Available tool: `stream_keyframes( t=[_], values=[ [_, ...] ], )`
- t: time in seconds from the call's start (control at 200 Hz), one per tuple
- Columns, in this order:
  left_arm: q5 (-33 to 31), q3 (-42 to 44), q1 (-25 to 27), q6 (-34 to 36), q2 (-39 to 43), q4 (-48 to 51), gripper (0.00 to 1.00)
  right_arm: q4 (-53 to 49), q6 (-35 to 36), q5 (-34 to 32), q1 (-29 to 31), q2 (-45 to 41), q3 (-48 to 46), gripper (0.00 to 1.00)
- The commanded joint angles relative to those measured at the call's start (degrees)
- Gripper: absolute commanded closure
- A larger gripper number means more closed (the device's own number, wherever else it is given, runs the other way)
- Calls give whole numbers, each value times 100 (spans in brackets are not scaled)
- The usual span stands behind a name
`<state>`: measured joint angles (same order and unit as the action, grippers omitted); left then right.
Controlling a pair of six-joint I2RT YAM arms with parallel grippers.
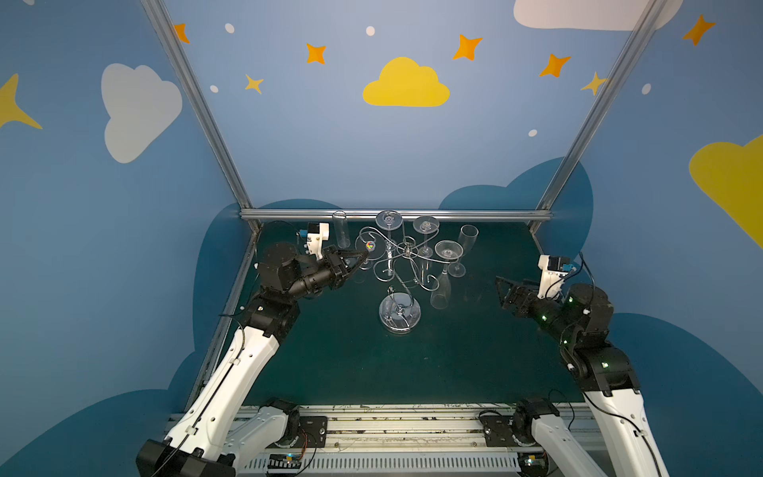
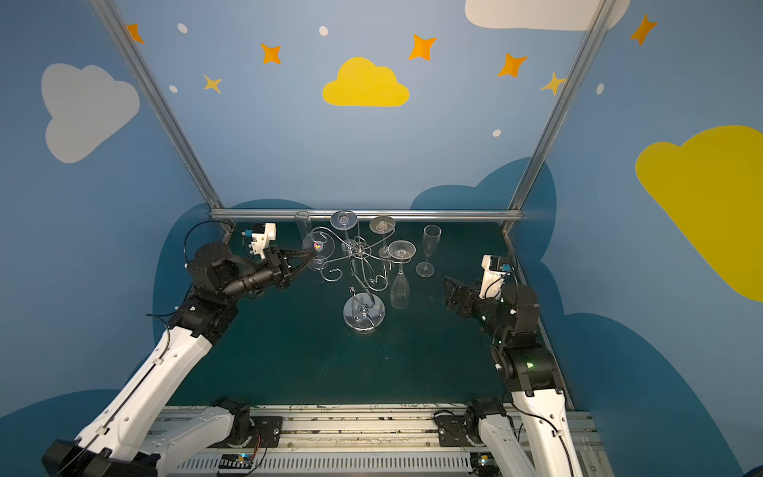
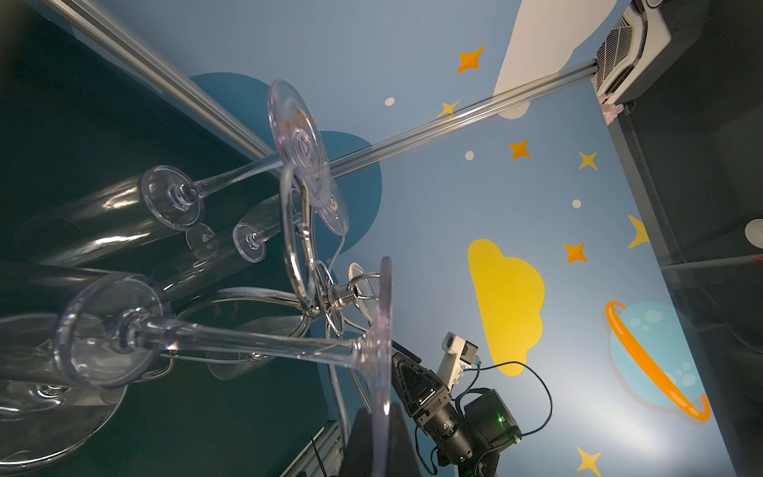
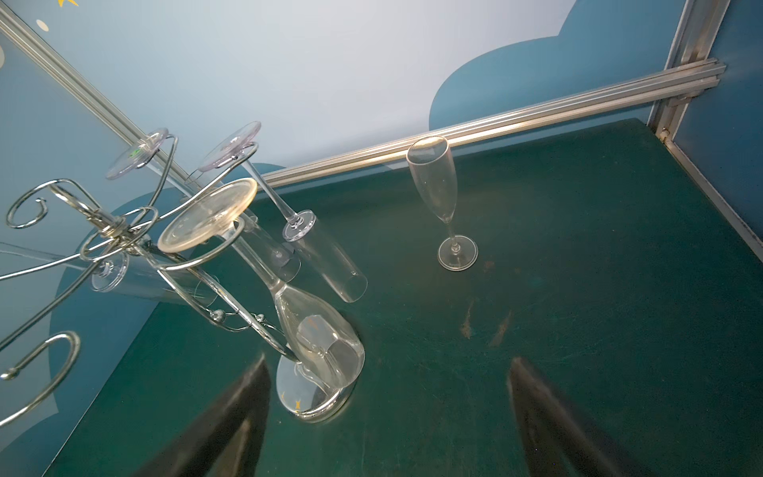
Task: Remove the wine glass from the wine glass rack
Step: 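Close the left gripper on the flute stem and pull it off the hook, then swing the held flute upright toward center while the right gripper reaches toward it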
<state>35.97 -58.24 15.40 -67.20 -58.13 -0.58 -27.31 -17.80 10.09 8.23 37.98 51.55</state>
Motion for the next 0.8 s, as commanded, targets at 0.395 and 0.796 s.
stream_keyframes(
  t=[0.395,0.796],
  values=[
    [-1046,-334,-125,2464,1137,2004,97,-171,-148,464,-15,192,777,11],
    [-1623,-710,-45,5059,1559,2691,97,-484,-649,1913,174,1052,1928,12]
  ],
)
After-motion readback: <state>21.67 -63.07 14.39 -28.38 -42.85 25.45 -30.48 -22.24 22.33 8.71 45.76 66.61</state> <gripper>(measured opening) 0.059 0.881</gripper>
